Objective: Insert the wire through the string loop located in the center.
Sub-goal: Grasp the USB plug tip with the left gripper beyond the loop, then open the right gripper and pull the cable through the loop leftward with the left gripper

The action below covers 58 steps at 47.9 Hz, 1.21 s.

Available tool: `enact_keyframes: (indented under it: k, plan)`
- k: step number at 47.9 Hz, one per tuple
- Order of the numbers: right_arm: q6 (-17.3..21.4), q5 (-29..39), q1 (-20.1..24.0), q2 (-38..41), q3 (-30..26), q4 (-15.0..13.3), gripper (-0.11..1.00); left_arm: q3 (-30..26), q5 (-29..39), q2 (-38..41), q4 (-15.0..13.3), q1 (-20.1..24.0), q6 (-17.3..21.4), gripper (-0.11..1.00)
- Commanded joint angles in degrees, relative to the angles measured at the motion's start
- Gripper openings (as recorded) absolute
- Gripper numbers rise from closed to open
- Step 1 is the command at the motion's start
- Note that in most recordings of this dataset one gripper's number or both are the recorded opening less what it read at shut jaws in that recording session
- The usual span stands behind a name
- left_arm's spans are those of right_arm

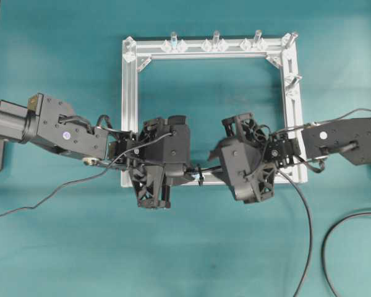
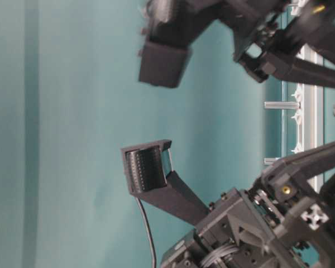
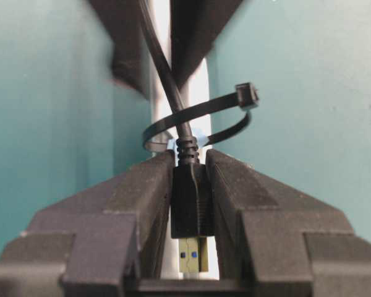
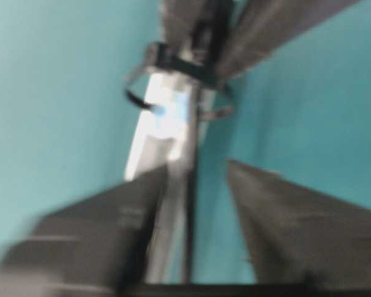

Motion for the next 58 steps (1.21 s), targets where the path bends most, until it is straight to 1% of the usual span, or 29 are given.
enact_keyframes:
  k: [1, 3, 7, 21, 32, 46, 52, 58]
  plan:
    - [-0.18, -0.35, 0.26, -0.79, -0.7, 0.0, 0.6, -1.23, -0.26, -1.41, 0.09, -0.26, -0.26, 0.2]
    - [-0.18, -0.53, 0.18, -0.79, -0.7, 0.0, 0.64, -1.23, -0.18, -1.41, 0.09, -0.26, -0.18, 0.2]
    - [-0.18, -0.62, 0.26, -0.79, -0.62, 0.0, 0.61, -1.23, -0.26, -1.41, 0.09, -0.26, -0.18, 0.2]
    - [-0.18, -0.62, 0.18, -0.97, -0.7, 0.0, 0.61, -1.23, -0.26, -1.32, 0.09, -0.26, -0.18, 0.2]
    - [-0.18, -0.18, 0.26, -3.69, -0.18, 0.0, 0.61, -0.88, 1.32, -2.55, 0.09, -1.05, -0.26, 0.2]
    - [-0.18, 1.41, 0.44, -7.12, 1.41, 0.0, 0.61, 2.2, 6.33, -7.65, 0.09, -2.2, -0.44, 0.2]
    - [-0.18, 1.76, 0.53, -8.0, 1.93, 0.0, 0.61, 4.39, 8.17, -10.02, 0.09, -2.72, -0.53, 0.2]
    - [-0.18, 1.76, 0.53, -8.61, 2.46, 0.09, 0.61, 6.59, 9.05, -12.04, 0.0, -2.99, -1.41, 0.2]
